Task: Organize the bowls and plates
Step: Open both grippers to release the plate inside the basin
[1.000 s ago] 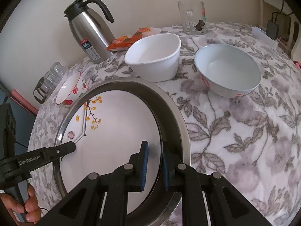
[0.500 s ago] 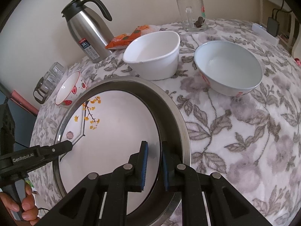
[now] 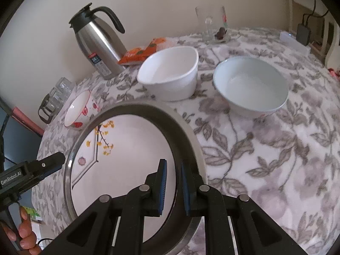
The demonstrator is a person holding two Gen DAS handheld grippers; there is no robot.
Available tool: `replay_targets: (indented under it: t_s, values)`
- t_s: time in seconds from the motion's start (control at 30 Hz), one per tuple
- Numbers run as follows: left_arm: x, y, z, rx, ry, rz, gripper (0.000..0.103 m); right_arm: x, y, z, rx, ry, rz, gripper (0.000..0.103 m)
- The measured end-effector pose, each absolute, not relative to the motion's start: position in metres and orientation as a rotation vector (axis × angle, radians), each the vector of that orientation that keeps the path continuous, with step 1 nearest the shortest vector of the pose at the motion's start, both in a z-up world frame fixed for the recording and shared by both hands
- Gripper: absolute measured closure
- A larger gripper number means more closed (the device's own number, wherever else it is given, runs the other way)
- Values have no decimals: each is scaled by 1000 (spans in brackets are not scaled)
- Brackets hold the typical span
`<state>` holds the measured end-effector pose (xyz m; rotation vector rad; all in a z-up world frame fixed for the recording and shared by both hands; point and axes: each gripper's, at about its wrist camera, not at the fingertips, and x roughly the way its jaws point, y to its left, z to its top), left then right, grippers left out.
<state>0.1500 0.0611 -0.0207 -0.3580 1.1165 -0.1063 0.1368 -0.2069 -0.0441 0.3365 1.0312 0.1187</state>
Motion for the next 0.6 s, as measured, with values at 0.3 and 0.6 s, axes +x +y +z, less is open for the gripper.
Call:
replay_targets:
  t_s: [0.3, 0.6]
  values:
    - [146, 83, -14, -319, 1067, 79, 36, 130, -211, -8, 322, 916, 101, 54]
    - [147, 107, -32, -336, 1130, 208, 23, 132, -198, -13, 241, 920, 118, 19]
